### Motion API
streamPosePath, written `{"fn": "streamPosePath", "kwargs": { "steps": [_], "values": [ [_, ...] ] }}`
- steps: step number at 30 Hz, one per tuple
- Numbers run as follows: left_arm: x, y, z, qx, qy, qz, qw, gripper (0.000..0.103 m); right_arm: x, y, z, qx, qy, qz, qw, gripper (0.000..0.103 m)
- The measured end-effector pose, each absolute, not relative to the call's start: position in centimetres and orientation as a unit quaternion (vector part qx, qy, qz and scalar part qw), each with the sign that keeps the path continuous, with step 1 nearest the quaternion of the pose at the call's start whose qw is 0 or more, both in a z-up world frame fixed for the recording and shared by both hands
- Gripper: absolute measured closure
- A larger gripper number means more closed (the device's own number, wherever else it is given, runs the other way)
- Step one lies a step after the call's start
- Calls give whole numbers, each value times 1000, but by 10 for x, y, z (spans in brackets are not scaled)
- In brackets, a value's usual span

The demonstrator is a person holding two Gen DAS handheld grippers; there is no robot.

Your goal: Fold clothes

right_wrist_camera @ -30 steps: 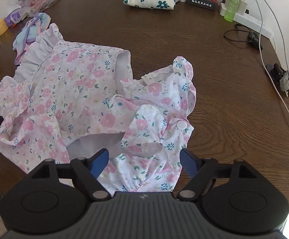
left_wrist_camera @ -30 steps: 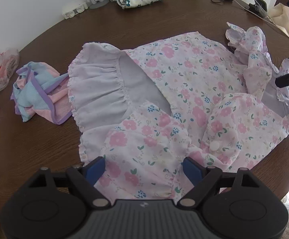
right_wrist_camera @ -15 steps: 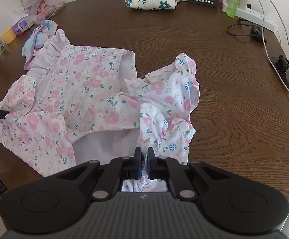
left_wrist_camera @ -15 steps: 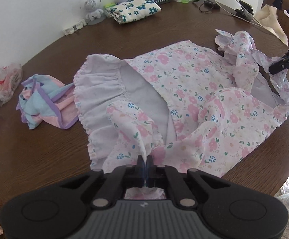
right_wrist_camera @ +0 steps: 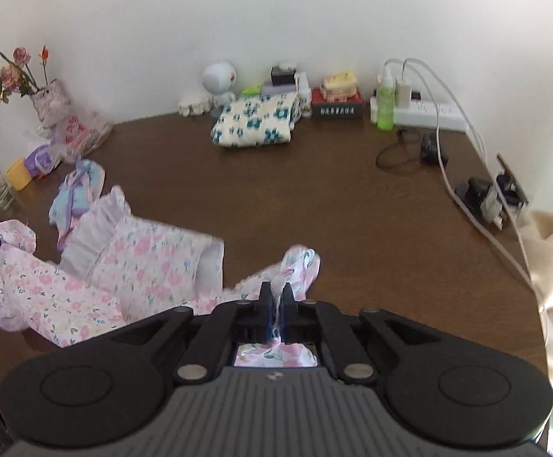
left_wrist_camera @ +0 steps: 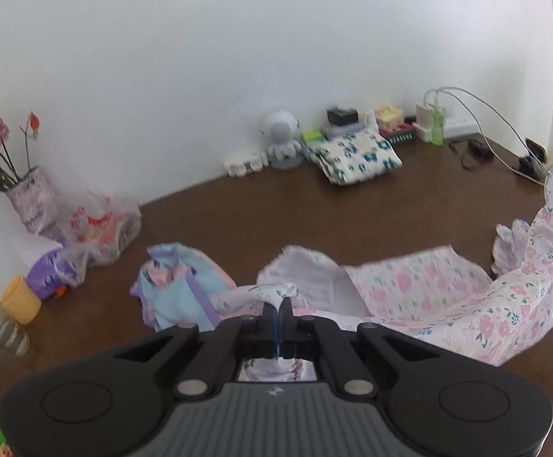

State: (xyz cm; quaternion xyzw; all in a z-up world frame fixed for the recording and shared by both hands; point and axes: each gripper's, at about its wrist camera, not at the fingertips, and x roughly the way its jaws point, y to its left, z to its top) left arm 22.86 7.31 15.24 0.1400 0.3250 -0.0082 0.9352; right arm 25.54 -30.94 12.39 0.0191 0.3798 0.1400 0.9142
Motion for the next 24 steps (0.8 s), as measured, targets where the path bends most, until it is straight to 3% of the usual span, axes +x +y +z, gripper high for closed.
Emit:
{"fn": "streamPosePath", "kwargs": {
  "steps": [7, 11, 17, 24],
  "values": [
    [289, 57, 273, 131, 94, 72, 984, 103, 322, -311, 238, 51, 214, 77, 973, 101],
    [269, 47, 303, 182, 32, 67, 981, 103, 315, -322, 282, 46, 152, 71, 985, 101],
    [232, 30, 227, 288, 118, 20, 950, 103, 296, -329, 251, -37, 199, 72, 977, 101],
    [169, 27, 77, 231, 295, -51, 926, 103, 253, -342, 96, -75, 387, 103, 913, 101]
  ]
}}
